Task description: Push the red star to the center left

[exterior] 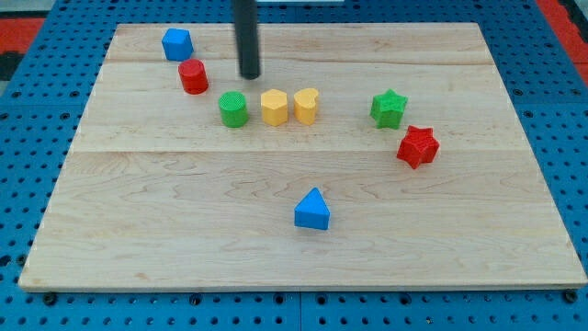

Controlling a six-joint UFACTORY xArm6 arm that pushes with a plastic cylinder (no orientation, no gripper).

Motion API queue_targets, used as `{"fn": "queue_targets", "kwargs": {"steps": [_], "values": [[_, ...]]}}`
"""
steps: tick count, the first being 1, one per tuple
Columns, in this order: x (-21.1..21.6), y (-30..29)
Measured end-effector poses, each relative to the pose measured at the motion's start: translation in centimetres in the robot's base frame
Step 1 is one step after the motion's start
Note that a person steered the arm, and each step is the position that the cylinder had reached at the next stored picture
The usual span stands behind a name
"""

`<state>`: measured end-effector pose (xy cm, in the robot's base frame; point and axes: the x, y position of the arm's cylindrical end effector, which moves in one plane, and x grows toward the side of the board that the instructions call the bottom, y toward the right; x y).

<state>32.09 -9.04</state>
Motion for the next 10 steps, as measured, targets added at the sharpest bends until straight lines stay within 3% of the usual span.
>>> {"fn": "queue_targets", "kwargs": {"steps": [2,3,5,6,7,8,9,10], "values": [[0.0,-7.0],[-0.1,-2.3],[-1.7,25.0],[3.8,34.0],[10.6,33.6],[13.5,27.0],[13.5,19.0],[13.5,15.1]]}}
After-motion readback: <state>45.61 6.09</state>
